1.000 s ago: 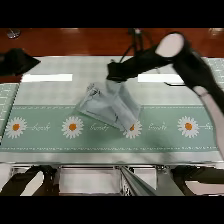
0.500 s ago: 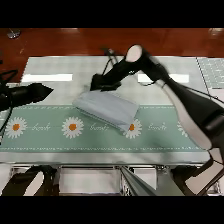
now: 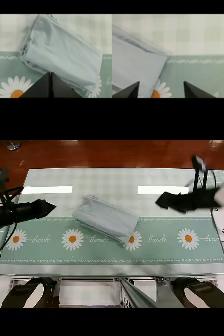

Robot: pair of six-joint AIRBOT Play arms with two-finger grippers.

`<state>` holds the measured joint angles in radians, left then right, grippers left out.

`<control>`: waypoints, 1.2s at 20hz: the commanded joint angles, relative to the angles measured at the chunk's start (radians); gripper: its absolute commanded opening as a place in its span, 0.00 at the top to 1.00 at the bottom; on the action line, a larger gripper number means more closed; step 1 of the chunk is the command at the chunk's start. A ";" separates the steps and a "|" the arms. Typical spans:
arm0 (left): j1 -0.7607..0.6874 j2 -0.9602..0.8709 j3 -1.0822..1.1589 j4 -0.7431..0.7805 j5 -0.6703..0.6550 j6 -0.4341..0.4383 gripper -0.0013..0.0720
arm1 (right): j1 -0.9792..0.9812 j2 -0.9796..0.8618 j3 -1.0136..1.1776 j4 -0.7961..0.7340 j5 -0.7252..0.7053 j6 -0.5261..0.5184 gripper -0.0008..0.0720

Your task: Fold the shirts.

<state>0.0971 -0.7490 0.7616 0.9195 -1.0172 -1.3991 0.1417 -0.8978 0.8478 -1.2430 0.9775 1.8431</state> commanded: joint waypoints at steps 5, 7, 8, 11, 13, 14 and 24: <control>-0.074 -0.009 -0.110 -0.010 0.031 -0.001 0.94 | -0.026 -0.044 -0.548 0.794 -0.298 -0.400 0.14; -0.074 -0.009 -0.117 -0.023 0.031 0.000 0.94 | -0.026 -0.188 -0.490 0.881 -0.225 -0.521 0.14; -0.074 -0.009 -0.117 -0.023 0.031 0.000 0.94 | -0.025 -0.249 -0.454 0.929 -0.200 -0.573 0.14; -0.074 -0.009 -0.117 -0.023 0.031 0.000 0.95 | 0.059 -0.421 -0.317 0.962 -0.190 -0.614 0.15; -0.074 -0.009 -0.116 -0.023 0.031 0.000 0.94 | 0.113 -0.518 -0.216 0.952 -0.187 -0.610 0.15; -0.074 -0.009 -0.117 -0.023 0.030 0.000 0.94 | 0.129 -0.558 -0.166 0.944 -0.183 -0.605 0.18; -0.074 -0.009 -0.117 -0.023 0.031 0.000 0.94 | 0.192 -0.650 0.650 0.353 0.193 -0.323 0.97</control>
<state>0.0242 -0.7574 0.6456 0.8967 -0.9863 -1.3994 0.3164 -1.5375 1.2007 -0.5938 1.0248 1.3552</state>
